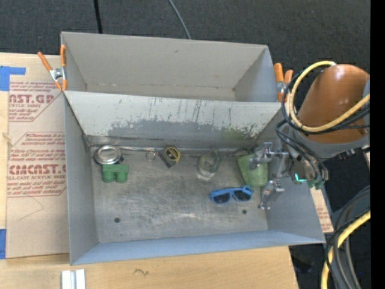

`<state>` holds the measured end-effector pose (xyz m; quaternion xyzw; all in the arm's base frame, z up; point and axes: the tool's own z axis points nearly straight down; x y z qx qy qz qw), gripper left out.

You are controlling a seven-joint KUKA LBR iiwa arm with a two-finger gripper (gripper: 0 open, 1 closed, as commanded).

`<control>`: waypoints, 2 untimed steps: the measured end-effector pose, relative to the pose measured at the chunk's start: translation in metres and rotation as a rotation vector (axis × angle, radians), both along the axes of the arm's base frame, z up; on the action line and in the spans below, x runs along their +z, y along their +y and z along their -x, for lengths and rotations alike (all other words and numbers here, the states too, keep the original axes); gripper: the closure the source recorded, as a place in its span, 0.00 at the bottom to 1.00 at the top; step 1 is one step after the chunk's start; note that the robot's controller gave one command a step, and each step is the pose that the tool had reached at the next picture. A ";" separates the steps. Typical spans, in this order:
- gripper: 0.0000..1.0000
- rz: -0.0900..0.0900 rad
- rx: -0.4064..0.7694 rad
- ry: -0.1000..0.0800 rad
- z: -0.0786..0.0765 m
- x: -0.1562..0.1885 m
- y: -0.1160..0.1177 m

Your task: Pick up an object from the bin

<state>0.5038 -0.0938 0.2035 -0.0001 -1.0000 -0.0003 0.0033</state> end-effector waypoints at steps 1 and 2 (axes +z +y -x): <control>0.00 -0.001 0.315 -0.012 -0.020 -0.133 0.019; 1.00 0.000 0.315 -0.009 -0.020 -0.131 0.018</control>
Offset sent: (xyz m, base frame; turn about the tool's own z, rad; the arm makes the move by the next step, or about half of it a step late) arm 0.0185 0.0173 -0.1335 -0.3144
